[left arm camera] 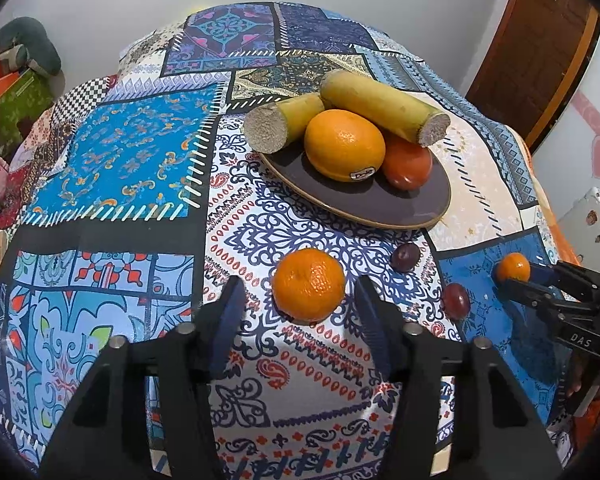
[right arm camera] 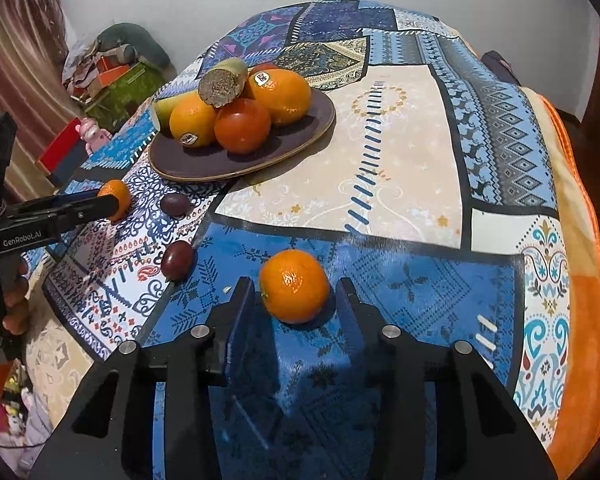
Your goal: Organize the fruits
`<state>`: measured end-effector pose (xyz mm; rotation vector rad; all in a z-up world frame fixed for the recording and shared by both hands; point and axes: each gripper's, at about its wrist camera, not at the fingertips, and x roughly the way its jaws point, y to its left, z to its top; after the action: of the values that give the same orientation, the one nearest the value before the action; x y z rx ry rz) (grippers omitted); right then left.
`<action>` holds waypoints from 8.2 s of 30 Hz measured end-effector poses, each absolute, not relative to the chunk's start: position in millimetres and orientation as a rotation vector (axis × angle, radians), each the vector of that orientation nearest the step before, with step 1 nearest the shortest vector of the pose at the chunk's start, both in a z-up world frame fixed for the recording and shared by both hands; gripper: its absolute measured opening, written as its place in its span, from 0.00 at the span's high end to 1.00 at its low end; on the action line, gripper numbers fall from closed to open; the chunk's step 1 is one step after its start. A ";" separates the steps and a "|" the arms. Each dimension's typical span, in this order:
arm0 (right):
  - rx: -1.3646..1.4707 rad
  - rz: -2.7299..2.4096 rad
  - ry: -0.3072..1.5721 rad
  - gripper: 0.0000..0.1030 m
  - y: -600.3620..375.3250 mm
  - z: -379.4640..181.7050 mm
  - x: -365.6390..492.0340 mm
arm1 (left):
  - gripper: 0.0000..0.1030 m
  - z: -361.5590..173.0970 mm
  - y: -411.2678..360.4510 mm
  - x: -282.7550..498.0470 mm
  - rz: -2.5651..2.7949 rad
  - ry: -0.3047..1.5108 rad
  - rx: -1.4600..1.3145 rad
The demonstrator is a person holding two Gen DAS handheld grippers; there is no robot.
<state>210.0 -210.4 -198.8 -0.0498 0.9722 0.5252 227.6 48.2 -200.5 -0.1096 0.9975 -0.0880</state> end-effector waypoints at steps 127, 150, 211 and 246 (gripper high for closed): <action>-0.023 0.641 0.915 0.81 -172.3 -186.4 223.3 | 0.65 -217.7 -33.2 265.9 -0.210 1.065 0.023; -0.029 0.637 0.851 0.82 -159.7 -166.1 243.5 | 0.80 -164.0 31.4 252.1 -0.122 0.936 -0.062; -0.027 0.561 0.407 0.63 -180.1 -1.0 112.3 | 0.57 16.5 30.0 94.7 -0.049 0.393 -0.090; -0.028 0.441 0.170 0.00 -191.4 28.2 20.0 | 0.00 54.3 4.9 -21.6 -0.013 0.177 -0.033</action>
<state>20.0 -191.4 28.2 -0.0280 0.1703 0.4411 -21.6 4.9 54.3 -0.0333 0.1774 -0.0128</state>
